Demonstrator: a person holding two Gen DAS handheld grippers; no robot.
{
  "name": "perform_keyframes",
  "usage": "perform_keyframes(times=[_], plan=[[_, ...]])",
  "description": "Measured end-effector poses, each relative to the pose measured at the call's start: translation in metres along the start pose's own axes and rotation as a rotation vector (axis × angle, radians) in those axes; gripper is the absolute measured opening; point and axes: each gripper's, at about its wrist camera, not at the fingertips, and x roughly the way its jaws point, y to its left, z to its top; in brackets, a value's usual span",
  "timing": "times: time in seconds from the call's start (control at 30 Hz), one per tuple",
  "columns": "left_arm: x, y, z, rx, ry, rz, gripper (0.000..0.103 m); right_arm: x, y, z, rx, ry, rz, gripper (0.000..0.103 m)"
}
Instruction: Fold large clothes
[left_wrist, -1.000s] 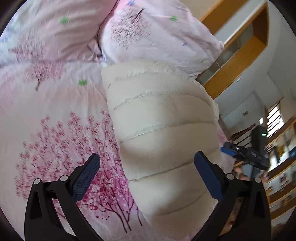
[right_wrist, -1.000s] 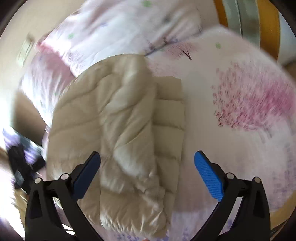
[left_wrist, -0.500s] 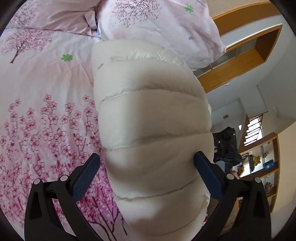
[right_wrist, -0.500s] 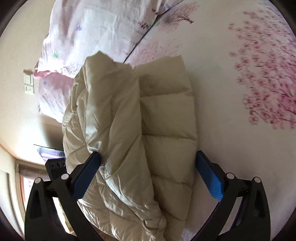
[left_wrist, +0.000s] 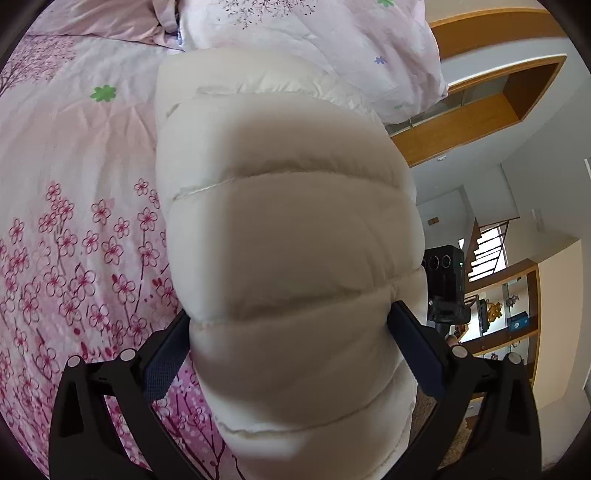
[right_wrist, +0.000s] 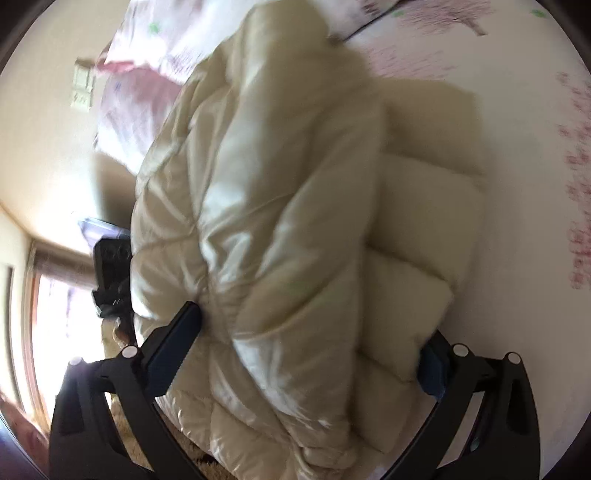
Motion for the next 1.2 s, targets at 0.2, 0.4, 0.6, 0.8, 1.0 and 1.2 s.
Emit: perform_keyframes(times=[0.2,0.4,0.6,0.8,1.0,1.2], plan=[[0.009,0.0,0.007,0.002,-0.004,-0.007,0.1,0.014,0.01,0.0,-0.016,-0.004,0.051,0.097],[0.006,0.001,0.007,0.0,-0.036,-0.017,0.079,0.008,-0.001,-0.013,0.066,-0.068,0.153,0.047],[-0.006,-0.006,0.004,0.044,-0.086,-0.021,0.056,-0.003,0.028,-0.026,0.002,-0.143,0.112,0.027],[-0.028,-0.007,0.001,0.049,-0.146,-0.051,0.05,-0.014,0.069,-0.023,-0.091,-0.192,0.1,0.022],[-0.067,-0.008,0.003,0.078,-0.244,-0.003,0.049,-0.002,0.111,-0.002,-0.194,-0.212,0.11,0.022],[-0.107,0.001,0.018,0.079,-0.331,0.089,0.049,0.02,0.141,0.017,-0.282,-0.23,0.116,0.021]])
